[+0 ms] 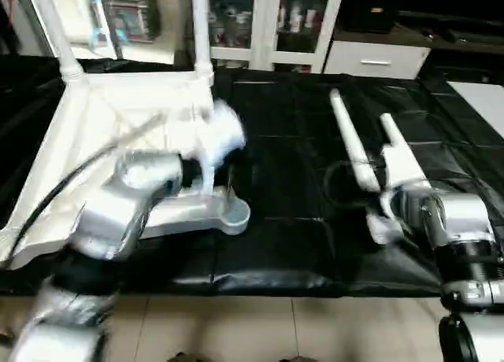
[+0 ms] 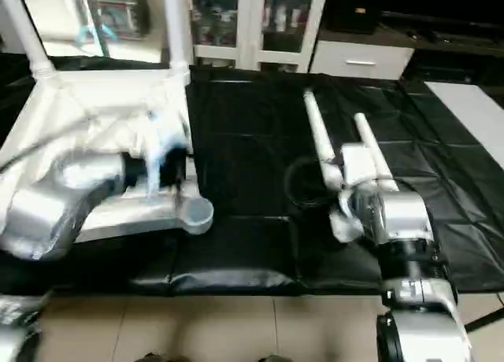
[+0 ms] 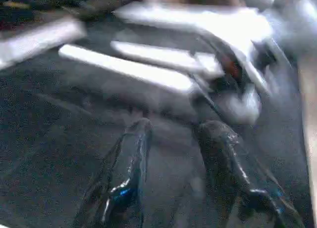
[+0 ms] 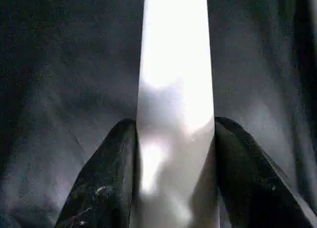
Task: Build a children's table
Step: Pick table leg
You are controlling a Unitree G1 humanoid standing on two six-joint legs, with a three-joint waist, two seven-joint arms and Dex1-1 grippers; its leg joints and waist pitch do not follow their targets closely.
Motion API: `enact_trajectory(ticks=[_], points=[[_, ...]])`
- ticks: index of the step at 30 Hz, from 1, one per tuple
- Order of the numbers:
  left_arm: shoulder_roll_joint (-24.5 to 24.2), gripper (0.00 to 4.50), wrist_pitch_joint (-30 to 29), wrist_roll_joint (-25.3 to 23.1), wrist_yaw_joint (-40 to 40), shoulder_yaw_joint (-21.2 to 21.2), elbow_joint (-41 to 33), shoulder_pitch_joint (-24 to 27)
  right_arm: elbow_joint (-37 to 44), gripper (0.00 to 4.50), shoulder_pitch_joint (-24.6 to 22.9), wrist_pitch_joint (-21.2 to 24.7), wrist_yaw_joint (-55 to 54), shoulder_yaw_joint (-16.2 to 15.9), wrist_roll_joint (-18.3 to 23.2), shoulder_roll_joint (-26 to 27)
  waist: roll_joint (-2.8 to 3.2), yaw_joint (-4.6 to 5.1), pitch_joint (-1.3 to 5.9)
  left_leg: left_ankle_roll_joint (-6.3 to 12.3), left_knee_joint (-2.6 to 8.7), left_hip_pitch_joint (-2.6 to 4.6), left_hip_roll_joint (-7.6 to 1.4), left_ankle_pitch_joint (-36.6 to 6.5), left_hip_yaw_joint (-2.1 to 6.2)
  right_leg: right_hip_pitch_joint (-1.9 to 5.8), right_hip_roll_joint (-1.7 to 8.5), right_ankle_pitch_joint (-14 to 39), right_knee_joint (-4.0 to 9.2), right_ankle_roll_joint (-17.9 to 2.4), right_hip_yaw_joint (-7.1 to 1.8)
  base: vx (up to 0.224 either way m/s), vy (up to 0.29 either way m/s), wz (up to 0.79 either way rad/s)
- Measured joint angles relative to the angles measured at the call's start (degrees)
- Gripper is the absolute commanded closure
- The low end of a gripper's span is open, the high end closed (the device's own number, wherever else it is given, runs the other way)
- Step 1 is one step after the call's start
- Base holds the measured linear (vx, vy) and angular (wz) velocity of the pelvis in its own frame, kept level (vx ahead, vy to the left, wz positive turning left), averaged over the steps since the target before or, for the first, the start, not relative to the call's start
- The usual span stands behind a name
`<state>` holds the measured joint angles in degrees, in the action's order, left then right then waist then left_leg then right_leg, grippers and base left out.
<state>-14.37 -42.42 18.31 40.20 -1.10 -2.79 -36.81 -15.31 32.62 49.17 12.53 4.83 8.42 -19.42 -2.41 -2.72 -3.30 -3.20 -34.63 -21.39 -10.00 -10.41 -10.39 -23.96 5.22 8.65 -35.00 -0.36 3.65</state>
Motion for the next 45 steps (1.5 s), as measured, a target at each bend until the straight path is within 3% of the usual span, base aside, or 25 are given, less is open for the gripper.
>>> enact_trajectory(ticks=[4, 11, 14, 18, 19, 26, 33, 34, 37, 40, 45], points=[[7.29, 1.9, -4.12, 7.74, -8.55, 7.83, 1.74, -2.93, 12.21, 2.64, -2.47, -12.53, 2.7, -3.45, -0.3, 0.83, -0.08, -0.12, 0.04, 0.02, 0.1, 0.02, -0.02, -0.02, 0.01, 0.0, -0.01, 0.1, 0.07, 0.13, 0.06, 0.0, 0.0, 0.0], [12.5, 1.41, -6.33, 9.39, -18.12, 16.4, 8.01, -7.2, 19.82, 2.64, -5.77, -22.13, 6.95, -10.09, -1.56, 2.4, -0.26, -0.81, -0.05, 0.05, 0.07, -0.14, -0.02, -0.01, 0.03, -0.01, -0.02, 0.3, 0.2, 0.46, 0.06, 0.0, 0.0, 0.0], [13.1, 1.01, -5.99, 10.85, -21.38, 18.11, 8.97, -8.81, 21.8, 2.64, -6.07, -24.7, 8.17, -12.76, -2.71, 1.64, -0.38, -1.0, -0.06, 0.06, 0.06, -0.23, -0.01, -0.01, 0.07, -0.01, -0.02, 0.31, 0.22, 0.47, 0.07, 0.0, 0.0, 0.0], [14.28, 0.82, -5.94, 13.06, -23.04, 19.79, 9.01, -9.57, 22.3, 2.64, -6.19, -26.45, 9.05, -14.12, -4.61, 0.89, -0.42, -1.13, -0.05, 0.08, 0.05, -0.34, -0.01, -0.03, 0.09, -0.02, -0.02, 0.27, 0.25, 0.41, 0.08, 0.0, 0.0, 0.0], [14.84, 0.58, -6.05, 13.54, -23.15, 20.62, 9.01, -9.96, 22.3, 2.64, -6.64, -27.09, 9.37, -14.46, -4.86, 0.56, -0.46, -1.21, -0.07, 0.09, 0.05, -0.41, -0.01, -0.02, 0.13, -0.04, -0.02, 0.17, 0.25, 0.24, 0.1, 0.0, 0.0, 0.0], [16.11, 0.08, -6.23, 16.49, -23.79, 22.14, 9.04, -11.06, 22.89, 2.64, -8.09, -27.48, 10.78, -16.73, -6.28, 0.1, -0.47, -1.23, -0.07, 0.1, 0.01, -0.56, -0.01, -0.02, 0.25, -0.07, -0.02, 0.16, 0.3, 0.22, 0.19, 0.0, 0.0, 0.0], [16.17, 0.0, -6.51, 17.96, -24.33, 22.36, 8.92, -11.06, 23.19, 2.64, -8.1, -28.56, 11.51, -17.33, -6.98, 0.15, -0.47, -1.15, -0.07, 0.1, -0.02, -0.56, -0.01, -0.02, 0.27, -0.05, -0.02, 0.15, 0.3, 0.22, 0.2, 0.0, 0.0, 0.0], [16.09, 0.29, -6.57, 17.86, -24.67, 22.34, 8.94, -11.06, 23.19, 2.64, -8.1, -28.59, 11.51, -17.53, -7.08, 0.14, -0.47, -1.15, -0.07, 0.1, -0.02, -0.56, -0.01, -0.02, 0.28, -0.05, -0.02, 0.15, 0.3, 0.22, 0.2, 0.0, 0.0, 0.0], [15.88, 0.36, -6.6, 17.41, -26.71, 22.2, 9.88, -11.06, 23.19, 2.64, -8.1, -28.8, 11.71, -18.84, -8.07, 0.17, -0.46, -1.1, -0.06, 0.1, -0.02, -0.56, -0.01, -0.02, 0.3, -0.04, -0.02, 0.15, 0.3, 0.22, 0.21, 0.0, 0.0, 0.0], [15.86, 0.8, -6.43, 17.41, -27.89, 22.27, 10.51, -11.06, 23.19, 2.64, -8.1, -28.81, 11.82, -19.0, -8.27, 0.44, -0.46, -1.12, -0.07, 0.1, -0.03, -0.58, -0.01, -0.02, 0.31, -0.04, -0.02, 0.15, 0.3, 0.22, 0.21, 0.0, 0.0, 0.0], [15.17, 1.11, -5.9, 17.92, -28.11, 23.21, 10.55, -11.08, 23.19, 2.64, -8.09, -29.31, 11.82, -19.01, -8.48, 0.69, -0.45, -1.01, -0.07, 0.1, -0.03, -0.58, -0.01, -0.02, 0.33, -0.04, -0.03, 0.15, 0.3, 0.21, 0.22, 0.0, 0.0, 0.0]])
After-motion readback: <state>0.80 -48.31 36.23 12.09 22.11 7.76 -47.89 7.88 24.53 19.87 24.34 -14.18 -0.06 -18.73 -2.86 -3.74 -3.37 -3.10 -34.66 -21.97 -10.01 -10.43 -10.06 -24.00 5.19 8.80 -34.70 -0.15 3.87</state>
